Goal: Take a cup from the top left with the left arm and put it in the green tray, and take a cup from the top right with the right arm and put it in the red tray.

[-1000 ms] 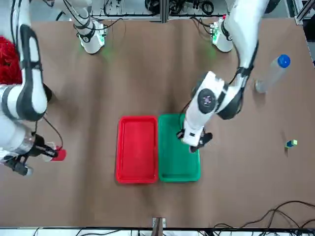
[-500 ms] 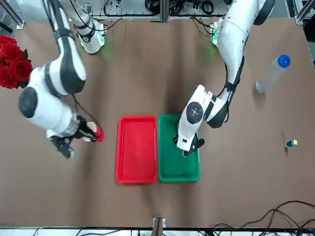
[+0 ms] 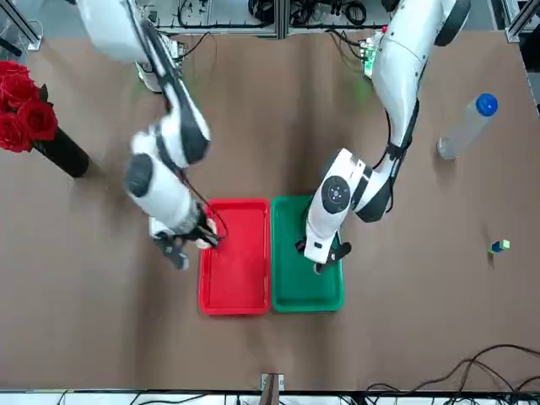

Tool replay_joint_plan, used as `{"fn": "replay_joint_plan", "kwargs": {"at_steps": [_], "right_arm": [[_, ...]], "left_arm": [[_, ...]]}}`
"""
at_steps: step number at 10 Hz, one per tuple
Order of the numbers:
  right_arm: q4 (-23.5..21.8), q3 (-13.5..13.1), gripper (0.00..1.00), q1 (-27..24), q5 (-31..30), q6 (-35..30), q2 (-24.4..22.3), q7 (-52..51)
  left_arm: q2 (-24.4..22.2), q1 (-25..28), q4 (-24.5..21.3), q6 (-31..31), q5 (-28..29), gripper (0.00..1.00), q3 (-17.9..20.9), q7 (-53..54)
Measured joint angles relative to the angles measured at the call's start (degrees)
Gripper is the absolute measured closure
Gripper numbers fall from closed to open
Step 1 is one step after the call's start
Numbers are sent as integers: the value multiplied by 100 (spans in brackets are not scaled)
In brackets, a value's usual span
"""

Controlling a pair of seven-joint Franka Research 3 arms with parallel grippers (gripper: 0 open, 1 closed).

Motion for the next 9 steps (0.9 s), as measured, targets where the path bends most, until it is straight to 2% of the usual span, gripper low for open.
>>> {"fn": "replay_joint_plan", "kwargs": {"at_steps": [2,3,5,7,9], "right_arm": [[8,-12,96,88,-10,242,309,9],[13,-29,96,90,-13,266,347,9],[17,-40,94,105,-40,265,368,9],[17,-42,94,125,-108,295,424,9],[17,-45,95,126,-125,358,465,9]], "left_arm": [[-441,170,81,-273,22,7,174,44],[-804,357,125,-723,34,0,257,267],[-1620,1022,111,-1781,35,0,256,1080],[-2258,2025,-139,-2222,34,0,-109,2232],[-2703,2592,-400,-2460,28,0,-183,3675]]}}
